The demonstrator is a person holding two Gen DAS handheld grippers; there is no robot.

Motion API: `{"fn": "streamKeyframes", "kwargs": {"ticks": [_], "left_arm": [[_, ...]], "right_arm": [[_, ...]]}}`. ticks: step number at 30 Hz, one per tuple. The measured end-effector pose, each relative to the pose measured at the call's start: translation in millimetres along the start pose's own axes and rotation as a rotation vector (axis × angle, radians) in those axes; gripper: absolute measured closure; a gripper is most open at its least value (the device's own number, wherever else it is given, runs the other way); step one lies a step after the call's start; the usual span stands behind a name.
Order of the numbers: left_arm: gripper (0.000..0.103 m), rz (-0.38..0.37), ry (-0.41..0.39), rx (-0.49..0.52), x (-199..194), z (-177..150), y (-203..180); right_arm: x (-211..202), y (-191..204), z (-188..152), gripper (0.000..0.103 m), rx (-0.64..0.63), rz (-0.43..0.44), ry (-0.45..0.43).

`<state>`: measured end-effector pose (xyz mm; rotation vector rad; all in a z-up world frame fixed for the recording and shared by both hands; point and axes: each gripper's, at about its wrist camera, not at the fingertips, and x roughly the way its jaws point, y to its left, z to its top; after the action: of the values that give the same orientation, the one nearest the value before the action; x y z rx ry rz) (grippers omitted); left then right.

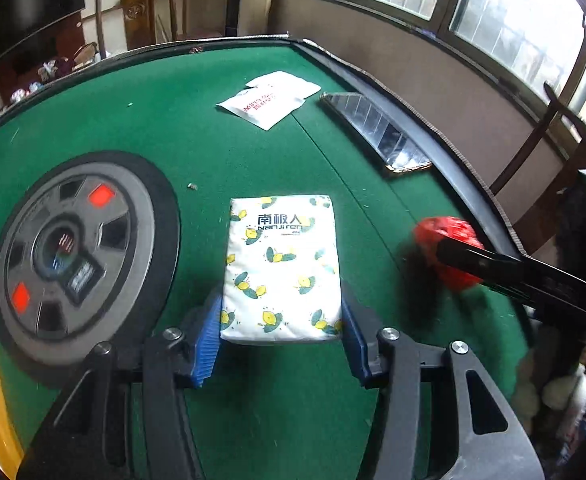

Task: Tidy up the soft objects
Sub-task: 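Grasp the white patterned tissue pack with the left tool while the right tool holds the red bag, then carry the tissue pack and red bag over the tray with both tools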

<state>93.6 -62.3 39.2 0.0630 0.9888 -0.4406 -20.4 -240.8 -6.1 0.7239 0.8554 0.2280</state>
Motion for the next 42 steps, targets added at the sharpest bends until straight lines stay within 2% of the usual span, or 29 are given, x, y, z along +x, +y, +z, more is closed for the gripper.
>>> {"fn": "streamKeyframes", "kwargs": {"ticks": [4,9,13,18,21,23,25,29,34,37,40,42], "left_arm": [[0.053,-0.069,-0.021,-0.094,-38.4,-29.2,12.1],[0.052,-0.129,-0.076,-0.231,-100.4,-87.5,47.9],[0.052,-0.078,-0.172,-0.337,-149.7,-140.2,94.6],[0.052,0.059,-0.254,-0.522,-210.1,-210.0,173.5],[0.052,0.131,-0.277,-0.64,-239.3,-241.1,218.4],[0.052,0.151,-0.274,-0.689,-245.8,-253.4,238.9],[0.052,0.174,-0.271,-0.71,-250.3,-261.1,253.8],[0.052,0.127,-0.28,-0.724,-242.2,-261.8,264.8],[0.052,0.119,-0.271,-0.727,-232.1,-262.6,270.3],[0.052,0.15,-0.242,-0.725,-225.0,-254.9,276.7],[0.044,0.22,-0.199,-0.719,-217.5,-244.0,282.8],[0.044,0.249,-0.172,-0.723,-212.7,-240.0,287.1]], "right_arm": [[0.0,-0.7,-0.4,0.065,-0.005,0.001,-0.002],[0.6,1.5,-0.9,0.066,-0.032,-0.015,-0.006],[1.3,7.5,-3.3,0.067,-0.073,-0.048,-0.016],[4.7,24.9,-8.2,0.067,-0.179,-0.149,-0.038],[9.3,39.0,-12.7,0.067,-0.233,-0.196,-0.034],[9.2,52.7,-21.0,0.067,-0.263,-0.199,-0.021],[6.1,67.8,-33.1,0.067,-0.29,-0.17,-0.006],[-0.1,118.3,-65.9,0.067,-0.381,-0.078,0.039],[4.8,182.7,-110.7,0.067,-0.509,0.04,0.118],[14.0,219.2,-143.0,0.067,-0.566,0.132,0.193],[26.5,252.8,-179.0,0.067,-0.616,0.208,0.275],[36.0,271.1,-201.1,0.067,-0.644,0.243,0.33]]}}
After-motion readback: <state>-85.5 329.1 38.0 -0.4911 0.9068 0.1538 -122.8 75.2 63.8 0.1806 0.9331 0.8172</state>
